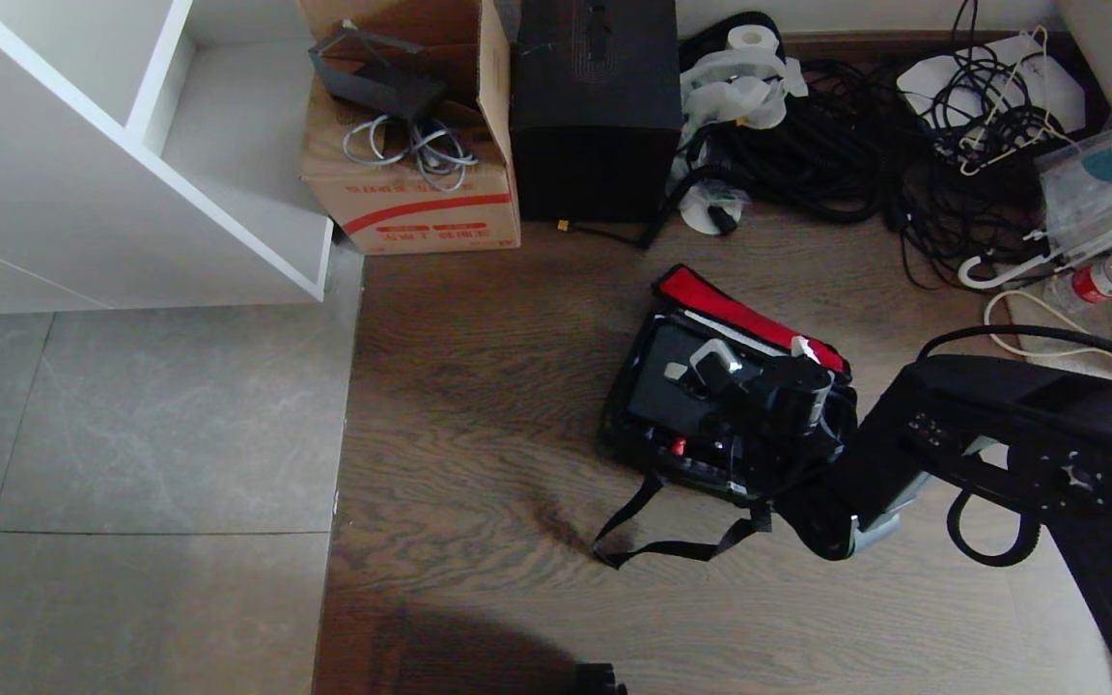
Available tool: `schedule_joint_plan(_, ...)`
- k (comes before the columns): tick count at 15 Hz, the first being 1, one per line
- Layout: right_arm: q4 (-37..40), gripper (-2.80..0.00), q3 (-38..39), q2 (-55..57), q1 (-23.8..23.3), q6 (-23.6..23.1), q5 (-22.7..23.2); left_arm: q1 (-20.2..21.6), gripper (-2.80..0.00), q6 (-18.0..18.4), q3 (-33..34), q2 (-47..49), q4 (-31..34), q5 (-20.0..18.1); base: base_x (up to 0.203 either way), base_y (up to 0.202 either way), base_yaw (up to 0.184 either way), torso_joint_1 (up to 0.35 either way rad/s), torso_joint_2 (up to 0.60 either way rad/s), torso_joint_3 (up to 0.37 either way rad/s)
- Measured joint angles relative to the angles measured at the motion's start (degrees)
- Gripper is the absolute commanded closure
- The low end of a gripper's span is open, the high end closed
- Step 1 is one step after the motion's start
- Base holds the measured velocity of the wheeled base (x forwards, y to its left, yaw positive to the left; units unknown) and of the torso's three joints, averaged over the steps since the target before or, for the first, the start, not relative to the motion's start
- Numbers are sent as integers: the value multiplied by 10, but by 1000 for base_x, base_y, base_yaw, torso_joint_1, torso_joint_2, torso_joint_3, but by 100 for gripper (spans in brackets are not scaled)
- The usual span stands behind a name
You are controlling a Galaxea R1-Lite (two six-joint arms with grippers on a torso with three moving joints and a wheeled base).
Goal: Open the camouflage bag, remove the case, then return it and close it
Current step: Grip the handle
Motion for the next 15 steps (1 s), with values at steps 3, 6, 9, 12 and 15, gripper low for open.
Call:
schedule_joint_plan(3, 9, -280, -28, 5, -13, -2, 0, 0, 0, 0, 0, 0, 0, 0, 0, 0, 0, 0, 0, 0)
schedule_joint_plan(6, 6, -280, -44, 21, -24, -1, -1, 0, 0, 0, 0, 0, 0, 0, 0, 0, 0, 0, 0, 0)
schedule_joint_plan(9, 3, -280, -78, 39, -36, -13, 0, 0, 0, 0, 0, 0, 0, 0, 0, 0, 0, 0, 0, 0)
schedule_joint_plan(12, 5, -280, -99, 56, -50, -19, 0, 0, 0, 0, 0, 0, 0, 0, 0, 0, 0, 0, 0, 0)
schedule_joint_plan(15, 4, 0, -87, 60, -51, -17, 2, 0, 0, 0, 0, 0, 0, 0, 0, 0, 0, 0, 0, 0)
